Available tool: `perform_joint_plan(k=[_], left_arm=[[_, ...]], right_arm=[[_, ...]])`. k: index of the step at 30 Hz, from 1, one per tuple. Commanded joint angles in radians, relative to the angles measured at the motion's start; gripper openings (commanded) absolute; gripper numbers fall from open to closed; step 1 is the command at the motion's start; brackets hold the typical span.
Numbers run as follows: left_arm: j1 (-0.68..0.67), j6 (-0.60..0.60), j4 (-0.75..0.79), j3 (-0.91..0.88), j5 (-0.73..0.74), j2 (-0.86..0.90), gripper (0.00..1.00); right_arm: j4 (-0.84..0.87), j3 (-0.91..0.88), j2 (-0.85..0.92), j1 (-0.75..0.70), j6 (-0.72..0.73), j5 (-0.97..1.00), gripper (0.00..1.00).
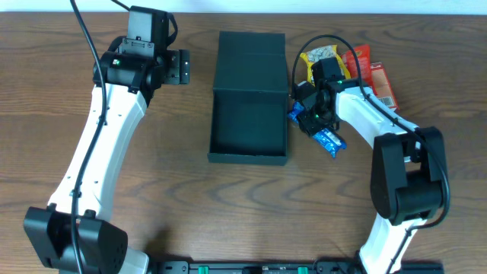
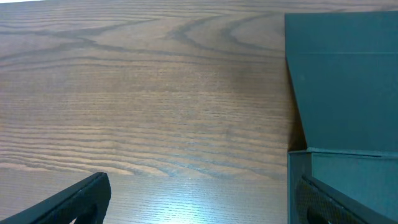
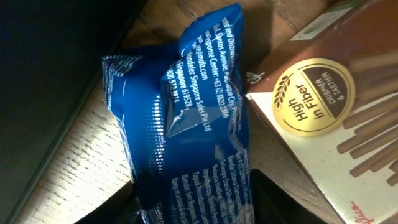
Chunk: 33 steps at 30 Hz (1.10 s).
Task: Pack container
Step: 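Grasp the blue snack bar with the right gripper and lift, then lower the blue bar into the box and open the right gripper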
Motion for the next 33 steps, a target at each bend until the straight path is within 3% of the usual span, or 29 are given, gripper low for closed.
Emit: perform_joint_plan(k=[1, 11, 15, 20, 24, 28, 33], left_arm=[[0.004, -0.011, -0.003, -0.003, 0.0, 0.013, 0.95], [0.004, -0.011, -0.003, -0.003, 0.0, 0.013, 0.95], [0.004, -0.011, -0.003, -0.003, -0.001, 0.013, 0.95], [0.013, 0.008, -0.003, -0.003, -0.063, 0.013, 0.95], [0.074, 0.031, -0.006, -0.003, -0.083, 0.013, 0.96], [0.148, 0.035, -0.02, -0.003, -0.082, 0.013, 0.95], [0.224, 0.035, -0.04, -0.003, -0.07, 0.013, 0.95]], right_arm=[[0.0, -0.011, 0.013, 0.005, 0.025, -0.008, 0.47], [-0.125, 0.106, 0.011, 0.005, 0.062, -0.008, 0.41], [-0.253, 0.262, 0.011, 0.005, 0.062, -0.008, 0.33], [-0.393, 0.471, 0.011, 0.023, 0.061, -0.008, 0.3], [-0.445, 0.592, 0.011, 0.13, 0.004, -0.008, 0.31], [-0.446, 0.597, 0.013, 0.284, -0.108, -0.006, 0.31], [-0.454, 0.596, 0.013, 0.423, -0.145, 0.0, 0.31]])
